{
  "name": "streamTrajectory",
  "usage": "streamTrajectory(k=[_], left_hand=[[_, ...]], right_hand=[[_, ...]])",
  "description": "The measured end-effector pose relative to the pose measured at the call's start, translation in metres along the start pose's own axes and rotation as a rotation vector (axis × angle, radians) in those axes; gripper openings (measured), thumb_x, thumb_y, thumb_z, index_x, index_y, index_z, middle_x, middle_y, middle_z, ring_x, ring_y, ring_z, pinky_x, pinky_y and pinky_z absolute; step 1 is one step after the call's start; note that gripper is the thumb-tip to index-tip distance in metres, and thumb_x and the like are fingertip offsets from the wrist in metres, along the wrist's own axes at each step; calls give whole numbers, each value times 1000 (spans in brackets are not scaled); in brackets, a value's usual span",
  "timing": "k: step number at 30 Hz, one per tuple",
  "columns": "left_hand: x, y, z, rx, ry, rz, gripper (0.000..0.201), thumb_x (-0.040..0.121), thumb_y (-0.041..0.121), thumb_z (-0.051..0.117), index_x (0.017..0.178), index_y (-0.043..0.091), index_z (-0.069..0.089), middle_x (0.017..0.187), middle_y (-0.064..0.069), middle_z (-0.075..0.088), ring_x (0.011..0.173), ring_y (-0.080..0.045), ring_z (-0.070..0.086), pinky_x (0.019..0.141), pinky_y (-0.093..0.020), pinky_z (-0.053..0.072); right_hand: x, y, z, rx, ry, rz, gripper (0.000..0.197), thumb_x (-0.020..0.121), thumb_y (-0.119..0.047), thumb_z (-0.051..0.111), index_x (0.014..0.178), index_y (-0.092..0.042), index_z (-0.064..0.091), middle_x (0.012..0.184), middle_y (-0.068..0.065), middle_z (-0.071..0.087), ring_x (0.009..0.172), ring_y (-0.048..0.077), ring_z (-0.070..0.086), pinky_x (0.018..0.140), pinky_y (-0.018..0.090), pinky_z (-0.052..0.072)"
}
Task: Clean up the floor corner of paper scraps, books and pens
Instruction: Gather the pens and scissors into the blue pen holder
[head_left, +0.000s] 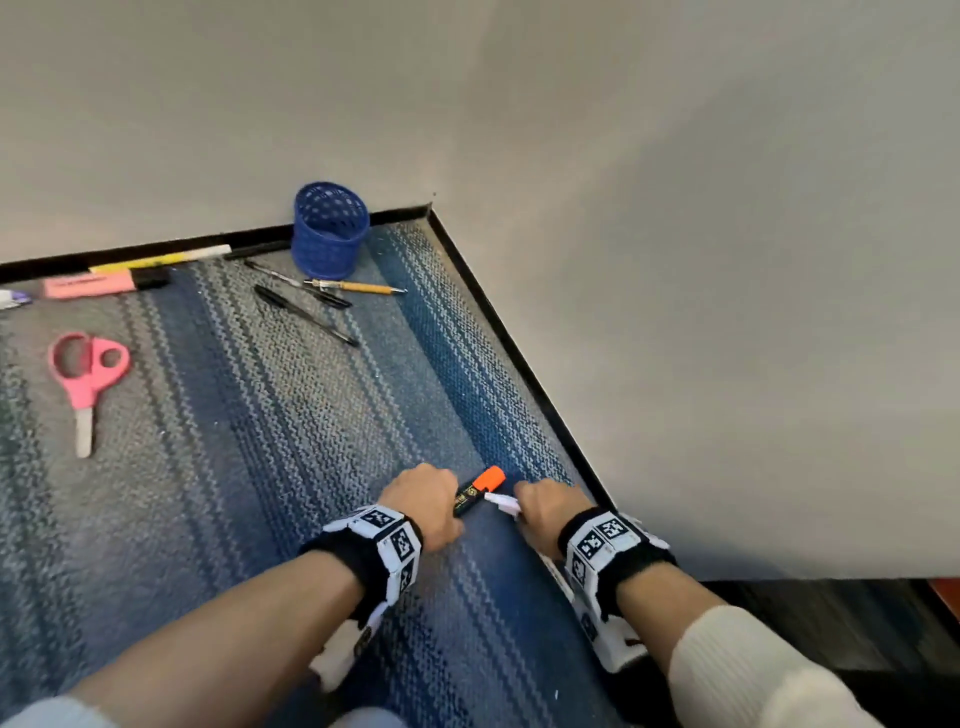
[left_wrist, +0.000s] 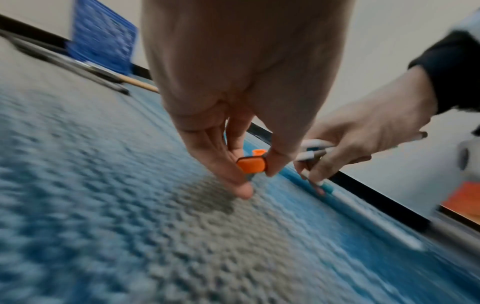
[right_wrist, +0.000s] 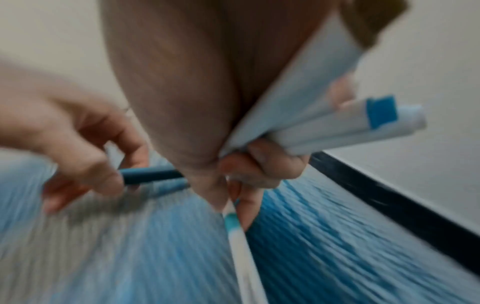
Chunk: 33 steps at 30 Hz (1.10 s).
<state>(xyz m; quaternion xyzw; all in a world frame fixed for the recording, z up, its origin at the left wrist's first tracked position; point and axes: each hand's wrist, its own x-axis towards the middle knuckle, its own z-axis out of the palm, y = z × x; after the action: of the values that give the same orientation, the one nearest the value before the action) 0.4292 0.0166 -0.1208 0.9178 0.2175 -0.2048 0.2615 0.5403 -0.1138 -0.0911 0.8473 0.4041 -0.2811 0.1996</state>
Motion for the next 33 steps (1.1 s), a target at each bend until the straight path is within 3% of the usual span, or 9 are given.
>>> streamTrajectory(k=[4,8,11,14,19,23,28,31,33], left_hand=[[-17,-48,-41,-115,107,-112,30,81,41,66,97,15,67,100,-12,69,100,-32,65,85,-37,52],[-54,-88,-81,-265,279,-233,24,82,42,67,93,20,68,89,-1,70,90,-26,65,77,-34,52],[-84,-112,-113,-290,361,-279,25,85,43,65,97,21,66,91,0,70,91,-25,66,78,-33,52],[-113,-126,-141,-299,417,-344,29,89,43,62,98,16,63,93,-7,72,83,-27,70,79,-37,55],[-136,-129,-160,-345,464,-370,25,92,38,63,98,15,57,89,-4,71,62,-20,71,68,-35,59],[-138,-118,-168,-284,346,-307,28,92,36,64,104,11,59,95,-6,71,66,-18,69,70,-36,59],[-128,-110,-219,-82,100,-311,48,88,53,62,101,7,66,85,-9,75,65,-16,72,51,-18,46],[-121,-114,-268,40,118,-338,49,88,51,65,99,4,69,76,-6,71,54,-13,65,50,-17,45],[-113,-116,-294,176,170,-358,47,88,48,64,100,4,71,85,-10,73,73,-22,67,58,-22,45]], right_hand=[[34,-28,-44,282,137,-19,23,94,-26,49,101,-6,59,110,20,64,105,34,61,83,35,45],[59,-81,-86,807,251,-153,43,89,-39,63,58,-17,45,55,1,49,59,22,48,62,33,37],[57,-132,-120,1287,283,-284,40,95,-34,58,62,-14,49,51,3,49,41,14,55,48,26,49],[47,-176,-148,1520,304,-356,34,95,-38,56,70,-15,50,52,-1,47,38,9,46,40,20,40],[41,-220,-164,1507,236,-517,27,79,-37,76,67,-21,59,48,-13,47,46,8,41,52,24,34],[35,-232,-165,1416,190,-510,26,75,-29,80,61,-17,61,65,7,66,61,20,60,63,39,52],[38,-194,-178,1190,367,-431,33,76,-34,72,54,-20,52,57,-1,53,59,19,49,62,34,39],[48,-156,-187,1205,413,-341,32,74,-33,70,53,-17,53,58,2,57,60,21,50,62,34,40],[54,-136,-192,1240,413,-269,24,78,-25,66,58,-15,58,63,7,63,61,24,56,65,35,46]])
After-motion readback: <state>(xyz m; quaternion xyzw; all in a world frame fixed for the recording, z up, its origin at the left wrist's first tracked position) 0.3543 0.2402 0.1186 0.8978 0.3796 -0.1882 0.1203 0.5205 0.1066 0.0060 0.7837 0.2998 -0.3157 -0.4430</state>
